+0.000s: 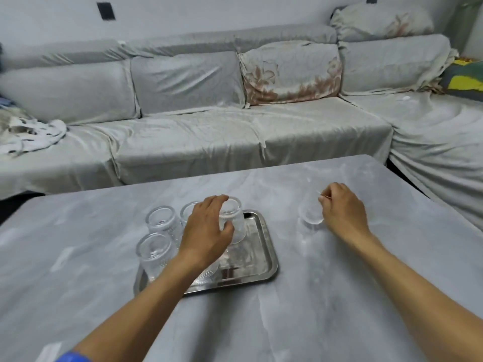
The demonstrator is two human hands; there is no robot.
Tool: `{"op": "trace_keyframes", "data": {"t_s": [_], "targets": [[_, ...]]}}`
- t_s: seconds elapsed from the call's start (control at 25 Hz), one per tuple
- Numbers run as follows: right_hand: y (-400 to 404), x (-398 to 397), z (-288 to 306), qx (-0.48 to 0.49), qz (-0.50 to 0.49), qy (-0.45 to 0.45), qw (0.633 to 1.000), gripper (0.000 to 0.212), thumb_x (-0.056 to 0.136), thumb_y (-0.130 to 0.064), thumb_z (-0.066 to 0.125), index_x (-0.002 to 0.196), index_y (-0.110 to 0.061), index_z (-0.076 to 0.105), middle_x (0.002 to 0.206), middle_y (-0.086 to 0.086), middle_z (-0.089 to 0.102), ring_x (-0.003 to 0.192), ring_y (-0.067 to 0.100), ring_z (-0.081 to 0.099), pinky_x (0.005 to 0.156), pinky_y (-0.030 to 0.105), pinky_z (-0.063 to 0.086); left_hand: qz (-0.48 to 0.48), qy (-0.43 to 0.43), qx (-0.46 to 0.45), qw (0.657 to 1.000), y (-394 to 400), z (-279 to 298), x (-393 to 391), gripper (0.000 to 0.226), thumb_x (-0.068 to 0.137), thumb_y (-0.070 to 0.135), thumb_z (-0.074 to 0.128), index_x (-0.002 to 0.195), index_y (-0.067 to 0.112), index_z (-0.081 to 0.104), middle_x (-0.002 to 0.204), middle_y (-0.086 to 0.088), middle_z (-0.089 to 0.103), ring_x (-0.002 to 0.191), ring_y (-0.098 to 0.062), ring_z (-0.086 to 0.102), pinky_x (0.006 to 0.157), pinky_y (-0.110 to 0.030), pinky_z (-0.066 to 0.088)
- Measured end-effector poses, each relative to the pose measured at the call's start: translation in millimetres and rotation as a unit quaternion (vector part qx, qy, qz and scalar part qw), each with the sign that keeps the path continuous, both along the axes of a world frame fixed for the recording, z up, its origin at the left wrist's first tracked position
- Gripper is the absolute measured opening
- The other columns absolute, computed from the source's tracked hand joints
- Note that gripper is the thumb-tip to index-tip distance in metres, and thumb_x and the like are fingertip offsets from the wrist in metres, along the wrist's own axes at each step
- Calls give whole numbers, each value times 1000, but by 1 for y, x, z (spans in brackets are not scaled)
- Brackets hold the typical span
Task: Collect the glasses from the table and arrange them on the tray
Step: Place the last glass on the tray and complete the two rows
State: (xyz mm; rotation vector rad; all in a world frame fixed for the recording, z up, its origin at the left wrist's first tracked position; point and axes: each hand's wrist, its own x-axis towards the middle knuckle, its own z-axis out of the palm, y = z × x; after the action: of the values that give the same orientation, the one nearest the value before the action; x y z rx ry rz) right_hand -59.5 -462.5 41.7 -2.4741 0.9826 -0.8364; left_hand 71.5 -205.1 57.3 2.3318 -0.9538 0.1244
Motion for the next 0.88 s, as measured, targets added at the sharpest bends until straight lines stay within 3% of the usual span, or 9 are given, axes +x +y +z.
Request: {"op": "trace_keyframes", "data": {"t_s": [0.12, 0.28, 0.32, 0.4, 0.44, 0.52, 0.6, 0.76, 0.88], "targets": [[54, -11, 24, 227, 107, -178, 951, 10, 92, -17, 59, 82, -14, 58, 78, 2, 63, 67, 22, 65, 62, 33, 53, -37, 85, -82, 992, 13, 10, -17, 64, 80, 29, 70, 138, 30, 43, 140, 7, 52, 128, -14, 48, 104, -29, 39], [136, -13, 42, 591, 245, -286, 714, 5, 89, -11, 58, 90, -7, 57, 77, 12, 65, 61, 25, 69, 58, 32, 60, -100, 217, -233, 943, 38, 23, -39, 82, 61, 39, 88, 129, 46, 43, 116, 27, 59, 110, 2, 60, 88, -14, 50], [150, -12, 42, 619, 249, -287, 687, 8, 88, -11, 58, 94, -6, 56, 81, 15, 64, 61, 25, 69, 57, 33, 60, -92, 212, -262, 937, 45, 24, -40, 82, 58, 38, 90, 125, 45, 44, 112, 26, 60, 106, 1, 62, 84, -13, 51], [168, -12, 36, 529, 241, -247, 775, 18, 88, -5, 60, 100, -16, 52, 93, 12, 62, 64, 17, 69, 59, 30, 59, -60, 179, -268, 945, 58, 27, -41, 84, 52, 36, 91, 121, 47, 44, 110, 25, 59, 102, 1, 62, 80, -12, 51], [173, -11, 32, 397, 236, -195, 866, 33, 84, -3, 62, 107, -23, 50, 102, 4, 60, 72, 10, 67, 66, 26, 57, -42, 159, -258, 952, 63, 29, -42, 86, 50, 34, 90, 120, 48, 43, 110, 24, 59, 101, 1, 61, 80, -14, 52], [186, -6, 24, 147, 276, -99, 945, 68, 70, -7, 68, 128, -30, 42, 122, -7, 53, 100, 4, 55, 89, 18, 45, -36, 137, -242, 960, 65, 29, -46, 85, 49, 29, 87, 118, 47, 42, 108, 22, 61, 100, 0, 61, 81, -21, 53], [196, 1, 17, 79, 279, -86, 953, 82, 60, -18, 75, 134, -25, 40, 127, -7, 53, 109, 8, 47, 93, 13, 34, -62, 126, -211, 967, 61, 29, -51, 82, 50, 25, 84, 118, 47, 43, 107, 23, 63, 100, 3, 61, 80, -19, 52], [182, 7, -7, 185, 194, -81, 960, 87, 50, -40, 85, 126, -28, 46, 117, -3, 62, 106, 22, 56, 89, 38, 49, -119, 162, -175, 964, 79, 23, -37, 70, 66, 31, 80, 127, 44, 47, 114, 18, 63, 107, 1, 58, 85, -10, 46], [168, 9, -26, 264, 172, -47, 948, 83, 49, -41, 89, 120, -32, 48, 113, -1, 66, 105, 23, 61, 90, 46, 51, 33, 154, -286, 945, 122, -6, -17, 39, 74, 25, 70, 109, 38, 59, 100, 13, 67, 97, -9, 64, 79, -22, 52]]}}
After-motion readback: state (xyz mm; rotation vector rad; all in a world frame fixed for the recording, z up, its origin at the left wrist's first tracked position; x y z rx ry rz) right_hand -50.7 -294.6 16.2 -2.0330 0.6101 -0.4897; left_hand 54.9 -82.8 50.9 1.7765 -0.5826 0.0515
